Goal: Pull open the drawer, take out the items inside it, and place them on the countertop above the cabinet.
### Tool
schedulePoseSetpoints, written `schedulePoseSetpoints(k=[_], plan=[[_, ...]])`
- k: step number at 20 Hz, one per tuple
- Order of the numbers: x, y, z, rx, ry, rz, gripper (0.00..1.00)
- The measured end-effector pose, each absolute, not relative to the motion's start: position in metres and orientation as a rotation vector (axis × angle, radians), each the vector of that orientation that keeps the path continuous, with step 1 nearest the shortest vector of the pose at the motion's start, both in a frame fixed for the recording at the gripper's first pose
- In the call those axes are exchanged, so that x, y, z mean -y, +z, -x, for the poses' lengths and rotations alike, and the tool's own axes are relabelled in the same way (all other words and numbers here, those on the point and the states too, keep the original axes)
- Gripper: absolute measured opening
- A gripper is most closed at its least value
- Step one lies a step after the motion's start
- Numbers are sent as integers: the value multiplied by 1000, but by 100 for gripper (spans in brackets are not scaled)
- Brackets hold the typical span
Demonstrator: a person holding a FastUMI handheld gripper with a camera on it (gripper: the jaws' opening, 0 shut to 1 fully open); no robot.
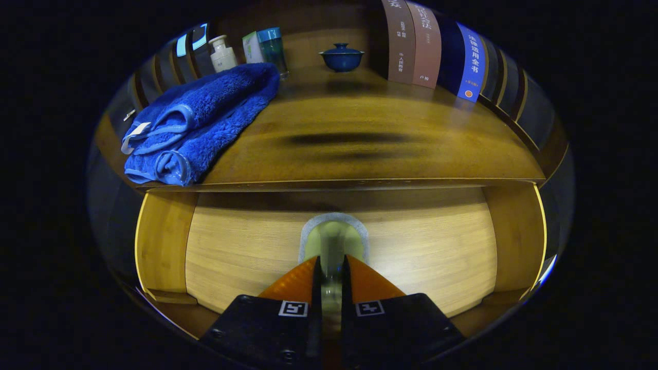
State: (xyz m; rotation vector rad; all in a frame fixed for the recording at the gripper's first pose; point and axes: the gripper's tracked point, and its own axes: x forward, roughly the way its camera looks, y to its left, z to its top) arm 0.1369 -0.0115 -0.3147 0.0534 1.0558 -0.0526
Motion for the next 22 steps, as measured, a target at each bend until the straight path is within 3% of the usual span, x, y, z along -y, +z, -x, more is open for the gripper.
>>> schedulePoseSetpoints(k=[5,12,15,22], plan=[[8,-288,-127,-977,-30,-93,19],[15,-184,-116,-732,-16,-112,19],[19,-142,-137,-615,-14,-115,19],[33,-123,-213,-536,-23,-116,18]])
